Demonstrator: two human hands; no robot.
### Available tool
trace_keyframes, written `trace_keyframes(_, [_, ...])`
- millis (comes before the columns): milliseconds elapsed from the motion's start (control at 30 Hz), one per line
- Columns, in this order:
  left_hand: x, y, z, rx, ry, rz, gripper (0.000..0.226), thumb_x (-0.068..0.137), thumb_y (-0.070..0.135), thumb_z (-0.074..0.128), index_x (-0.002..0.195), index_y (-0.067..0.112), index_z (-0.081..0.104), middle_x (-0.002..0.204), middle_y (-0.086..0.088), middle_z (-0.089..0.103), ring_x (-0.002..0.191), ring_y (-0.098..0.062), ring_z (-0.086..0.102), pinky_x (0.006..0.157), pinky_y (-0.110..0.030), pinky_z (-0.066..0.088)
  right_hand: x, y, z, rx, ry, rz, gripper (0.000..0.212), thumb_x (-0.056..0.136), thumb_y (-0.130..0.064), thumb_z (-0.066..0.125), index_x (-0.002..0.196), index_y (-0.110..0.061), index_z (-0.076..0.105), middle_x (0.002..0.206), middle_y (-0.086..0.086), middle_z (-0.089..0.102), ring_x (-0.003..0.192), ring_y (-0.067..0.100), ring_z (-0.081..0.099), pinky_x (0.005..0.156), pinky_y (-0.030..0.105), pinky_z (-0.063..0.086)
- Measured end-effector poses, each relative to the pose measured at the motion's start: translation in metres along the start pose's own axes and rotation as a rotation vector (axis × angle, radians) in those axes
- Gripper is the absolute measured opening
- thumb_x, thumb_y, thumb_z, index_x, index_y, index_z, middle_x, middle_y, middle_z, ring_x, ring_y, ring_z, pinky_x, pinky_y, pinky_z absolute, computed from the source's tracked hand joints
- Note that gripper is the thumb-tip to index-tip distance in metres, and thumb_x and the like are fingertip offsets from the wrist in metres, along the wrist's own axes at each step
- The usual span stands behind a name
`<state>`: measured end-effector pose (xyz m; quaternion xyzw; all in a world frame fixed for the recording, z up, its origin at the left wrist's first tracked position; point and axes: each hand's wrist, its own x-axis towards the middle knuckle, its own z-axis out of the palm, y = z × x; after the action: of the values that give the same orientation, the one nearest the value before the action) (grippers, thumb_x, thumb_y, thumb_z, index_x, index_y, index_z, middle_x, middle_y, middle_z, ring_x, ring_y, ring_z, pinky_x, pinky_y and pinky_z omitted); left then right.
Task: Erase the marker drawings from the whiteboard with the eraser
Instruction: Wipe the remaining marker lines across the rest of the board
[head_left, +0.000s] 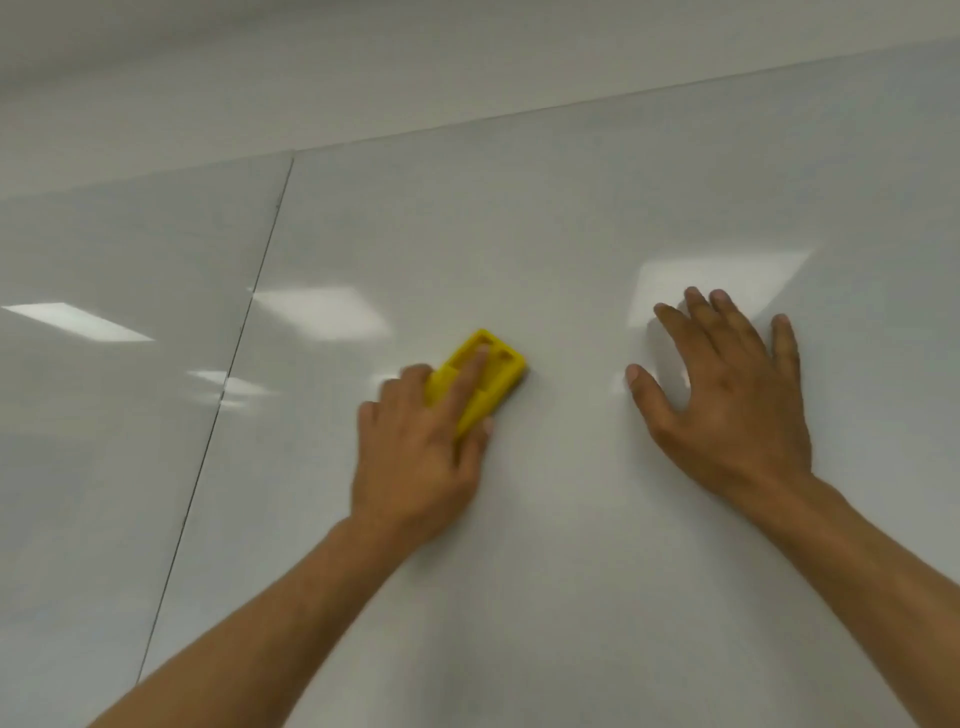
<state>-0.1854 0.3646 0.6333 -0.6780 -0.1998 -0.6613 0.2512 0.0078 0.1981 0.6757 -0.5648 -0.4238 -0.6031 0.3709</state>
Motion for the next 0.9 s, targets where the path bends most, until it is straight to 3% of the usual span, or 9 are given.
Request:
trace_keyframes(100, [-0.027,0.029,0.002,-0.022,-0.032,0.222,0.057,0.094,0.049,0.041,0.149,0.037,0.035,0.122,-0.01,0.05,0.096,-0.031,0.048,0.076,-0.038,0.031,-0.016,-0.011,-0.002,0.147,0.02,-0.246,0.062,0.096,-0.053,0.039,0.146,-0.017,0.047,0.153,0.008,0.044,0.144,0.022,0.038,0.119,0.054,0.022])
trace_keyframes(200, [-0.054,0.043,0.004,-0.063,-0.042,0.374,0.046,0.094,0.044,0.046,0.139,0.035,0.041,0.121,-0.008,0.051,0.094,-0.029,0.049,0.073,-0.038,0.032,-0.04,-0.012,-0.003,0.157,-0.099,-0.544,0.057,0.1,-0.051,0.037,0.146,-0.019,0.048,0.152,0.004,0.046,0.144,0.02,0.038,0.118,0.053,0.027])
trace_keyframes(367, [-0.101,0.041,0.009,-0.105,-0.023,0.388,0.039,0.097,0.044,0.046,0.134,0.032,0.045,0.123,-0.005,0.052,0.103,-0.026,0.053,0.081,-0.04,0.036,-0.085,-0.008,0.0,0.134,-0.241,-0.73,0.059,0.101,-0.056,0.033,0.146,-0.021,0.049,0.152,0.004,0.046,0.144,0.02,0.038,0.118,0.05,0.027])
trace_keyframes(467, [-0.11,0.033,0.008,-0.104,-0.004,0.2,0.042,0.094,0.044,0.05,0.134,0.03,0.045,0.123,-0.009,0.056,0.107,-0.028,0.054,0.087,-0.039,0.033,-0.096,-0.004,-0.001,0.078,-0.197,-0.683,0.063,0.098,-0.057,0.04,0.148,-0.018,0.046,0.156,0.008,0.041,0.144,0.023,0.037,0.118,0.053,0.026])
trace_keyframes(600, [-0.117,0.019,0.003,-0.098,0.097,-0.337,0.048,0.091,0.047,0.048,0.134,0.028,0.041,0.123,-0.015,0.056,0.108,-0.033,0.05,0.087,-0.041,0.033,-0.106,0.027,-0.008,-0.015,-0.111,-0.452,0.061,0.097,-0.052,0.039,0.145,-0.016,0.05,0.155,0.012,0.04,0.145,0.027,0.036,0.12,0.056,0.019])
trace_keyframes(700, [-0.126,0.021,0.006,-0.121,0.182,-0.645,0.052,0.093,0.047,0.052,0.14,0.025,0.043,0.125,-0.011,0.052,0.114,-0.032,0.047,0.094,-0.046,0.031,-0.115,0.041,-0.011,-0.062,-0.123,-0.422,0.062,0.098,-0.052,0.035,0.148,-0.016,0.045,0.158,0.012,0.035,0.148,0.027,0.029,0.122,0.056,0.015])
trace_keyframes(800, [-0.132,0.039,0.01,-0.129,0.244,-0.779,0.053,0.095,0.043,0.055,0.143,0.022,0.044,0.125,-0.011,0.051,0.117,-0.032,0.045,0.097,-0.048,0.031,-0.116,0.037,-0.012,-0.079,-0.128,-0.414,0.062,0.098,-0.05,0.037,0.149,-0.015,0.044,0.158,0.013,0.035,0.148,0.028,0.029,0.122,0.057,0.014])
trace_keyframes(900, [-0.148,0.06,0.011,-0.14,0.218,-0.713,0.053,0.092,0.048,0.05,0.139,0.025,0.043,0.124,-0.012,0.052,0.114,-0.033,0.047,0.094,-0.047,0.033,-0.116,0.038,-0.012,-0.073,-0.144,-0.414,0.062,0.098,-0.049,0.037,0.148,-0.014,0.044,0.157,0.014,0.035,0.148,0.029,0.029,0.121,0.058,0.015])
